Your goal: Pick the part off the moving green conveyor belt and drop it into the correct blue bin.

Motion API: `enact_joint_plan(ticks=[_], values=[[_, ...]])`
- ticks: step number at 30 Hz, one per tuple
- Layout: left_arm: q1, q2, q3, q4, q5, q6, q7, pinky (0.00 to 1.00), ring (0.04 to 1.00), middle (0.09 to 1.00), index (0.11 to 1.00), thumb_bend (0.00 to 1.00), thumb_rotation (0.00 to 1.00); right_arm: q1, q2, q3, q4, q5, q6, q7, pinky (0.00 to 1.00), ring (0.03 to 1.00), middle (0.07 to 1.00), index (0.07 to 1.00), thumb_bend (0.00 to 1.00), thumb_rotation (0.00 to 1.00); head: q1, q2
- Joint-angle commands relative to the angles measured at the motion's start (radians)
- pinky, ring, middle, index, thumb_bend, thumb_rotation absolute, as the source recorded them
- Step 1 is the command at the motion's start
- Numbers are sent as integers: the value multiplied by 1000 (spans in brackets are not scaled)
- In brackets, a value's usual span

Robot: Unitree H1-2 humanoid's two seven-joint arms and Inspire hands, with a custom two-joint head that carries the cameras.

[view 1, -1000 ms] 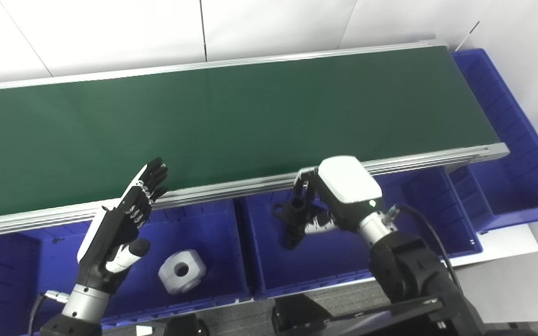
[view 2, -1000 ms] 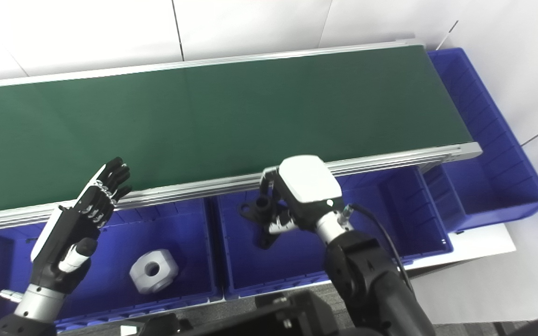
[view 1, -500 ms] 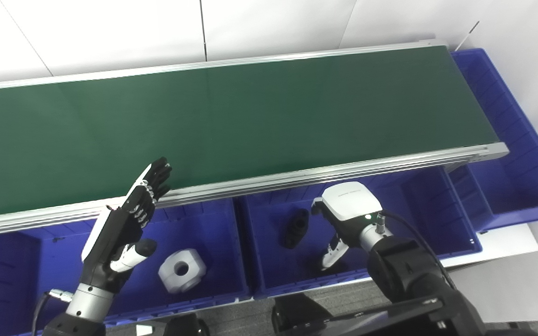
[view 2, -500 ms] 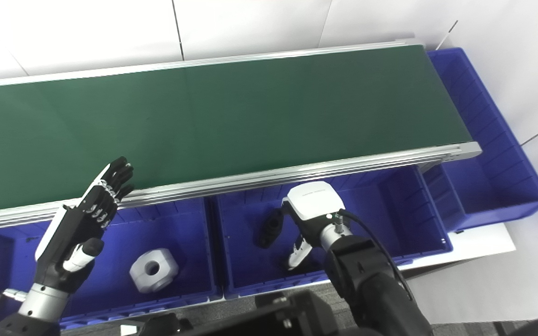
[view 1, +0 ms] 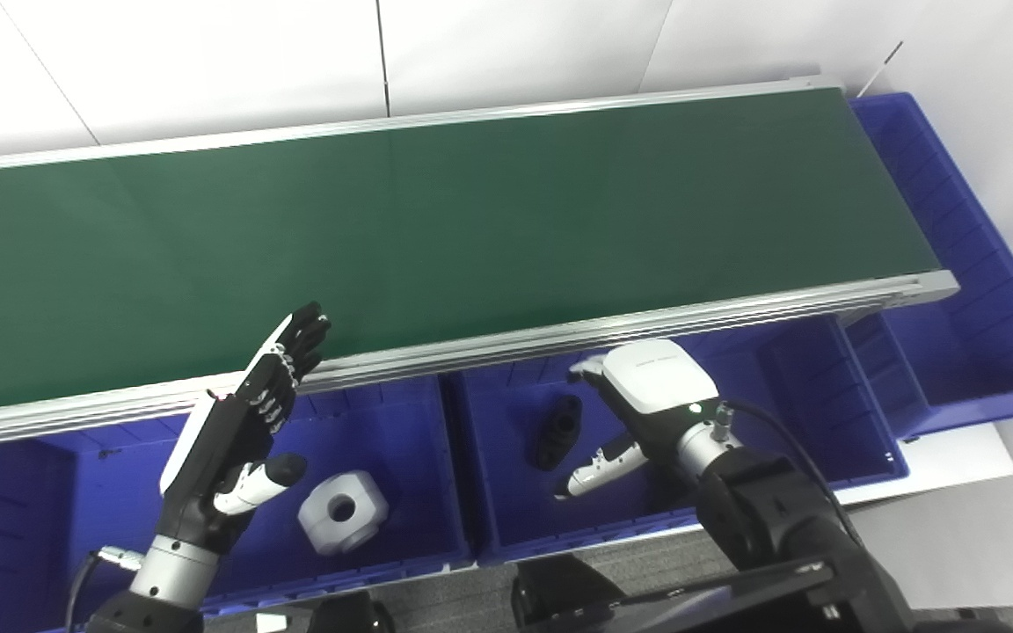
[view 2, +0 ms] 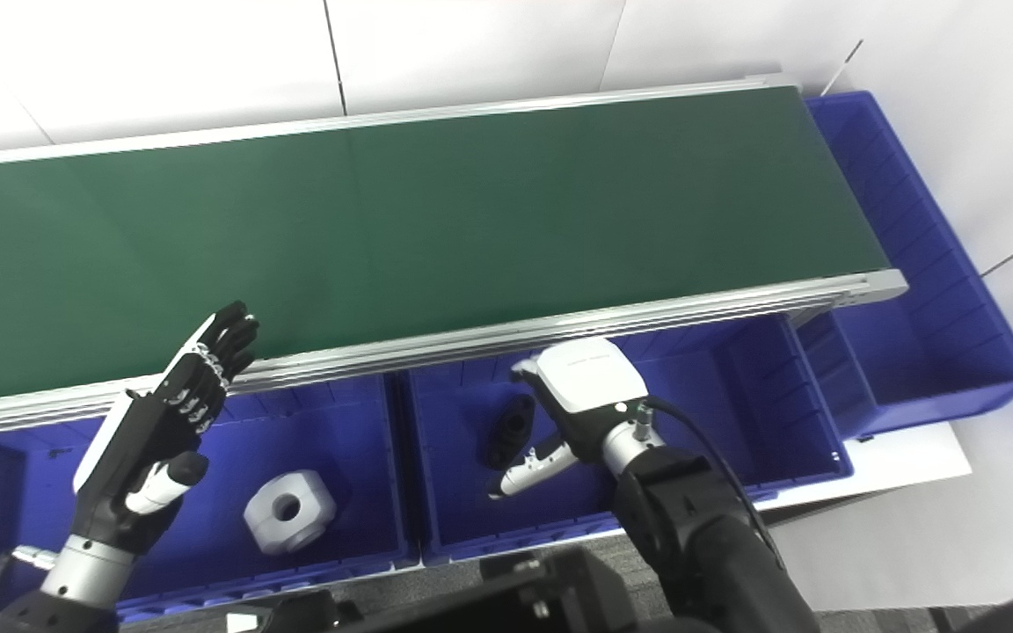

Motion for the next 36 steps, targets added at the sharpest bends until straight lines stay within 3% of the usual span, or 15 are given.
enact_joint_plan(ticks=[1,3,5,6,8,10,14,16,19,22,27,36], values=[[3,-13,-6,-11,22,-43,5,946,966,940,937,961,727,20,39,-39,-65,180,-37,-74,539,686,768,746,950,685,16,-12],[10,-17,-8,-2,39,-51,7,923,957,938,930,968,730,54,168,-115,-142,538,64,-51,513,652,737,726,864,713,29,-28],[16,-21,-10,13,53,-64,7,919,952,938,929,962,736,105,325,-172,-192,858,143,-53,528,624,691,697,859,752,60,-55],[18,-22,-11,21,60,-74,7,918,951,936,926,958,737,138,390,-173,-189,969,127,-71,549,628,691,694,880,785,71,-60],[21,-24,-14,36,72,-90,7,909,947,935,926,949,754,195,450,-145,-126,1090,-2,-104,643,698,744,745,916,846,85,-70],[24,-26,-18,53,85,-105,7,907,945,935,927,945,766,212,446,-132,-46,1124,-137,-110,709,740,781,779,928,883,113,-97],[35,-34,-26,96,118,-164,13,885,945,937,916,932,781,166,337,-160,180,1091,-474,-124,793,801,821,821,920,893,158,-136],[38,-39,-32,119,126,-185,13,880,948,939,914,918,783,148,310,-174,261,1077,-565,-140,791,803,825,827,932,895,185,-162],[40,-47,-40,144,138,-198,18,900,965,946,905,913,777,129,291,-176,340,1064,-647,-160,777,801,826,828,953,905,199,-185],[40,-53,-45,170,143,-213,21,912,971,947,902,918,773,113,271,-168,392,1056,-683,-185,768,800,824,828,960,906,204,-221],[38,-59,-55,213,155,-241,23,933,976,947,911,949,770,92,237,-148,452,1068,-685,-228,758,797,822,832,974,906,218,-262],[29,-72,-50,284,170,-310,27,936,976,946,910,973,764,81,168,-49,497,1052,-685,-354,777,818,844,843,1000,960,219,-334]])
